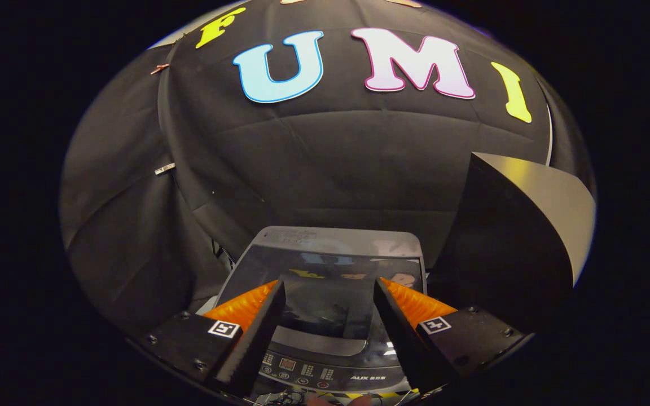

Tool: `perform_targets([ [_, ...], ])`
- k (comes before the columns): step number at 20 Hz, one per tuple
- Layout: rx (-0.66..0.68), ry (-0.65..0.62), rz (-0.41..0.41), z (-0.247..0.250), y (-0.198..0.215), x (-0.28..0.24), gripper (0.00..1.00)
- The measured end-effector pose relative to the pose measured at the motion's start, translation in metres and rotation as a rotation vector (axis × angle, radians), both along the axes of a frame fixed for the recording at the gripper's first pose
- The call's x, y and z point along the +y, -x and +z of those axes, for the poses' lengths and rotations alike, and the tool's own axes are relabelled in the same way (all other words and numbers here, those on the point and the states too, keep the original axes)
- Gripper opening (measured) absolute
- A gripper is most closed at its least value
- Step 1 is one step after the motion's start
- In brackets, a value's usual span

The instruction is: Put the clothes into the washing machine and then close the washing machine lid.

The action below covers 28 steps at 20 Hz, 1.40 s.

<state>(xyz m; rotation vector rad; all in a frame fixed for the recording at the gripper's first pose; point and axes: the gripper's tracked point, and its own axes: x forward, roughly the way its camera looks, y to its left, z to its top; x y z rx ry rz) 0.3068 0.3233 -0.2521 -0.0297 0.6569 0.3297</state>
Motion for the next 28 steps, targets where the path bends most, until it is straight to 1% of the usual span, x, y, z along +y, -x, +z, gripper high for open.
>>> perform_targets([
  [3, -0.051, -0.042, -0.003, 0.016, 0.020, -0.004, 0.99],
  [5, -0.101, -0.075, -0.010, 0.037, 0.032, -0.007, 0.99],
  [8, -0.197, -0.090, -0.025, 0.066, 0.053, -0.020, 0.99],
  [15, -0.353, -0.111, -0.022, 0.121, 0.112, -0.050, 0.99],
  [20, -0.398, -0.114, -0.004, 0.141, 0.146, -0.062, 0.99],
  [24, -0.453, -0.079, -0.015, 0.160, 0.158, -0.078, 0.99],
  [28, -0.503, -0.087, -0.002, 0.179, 0.172, -0.081, 0.99],
])
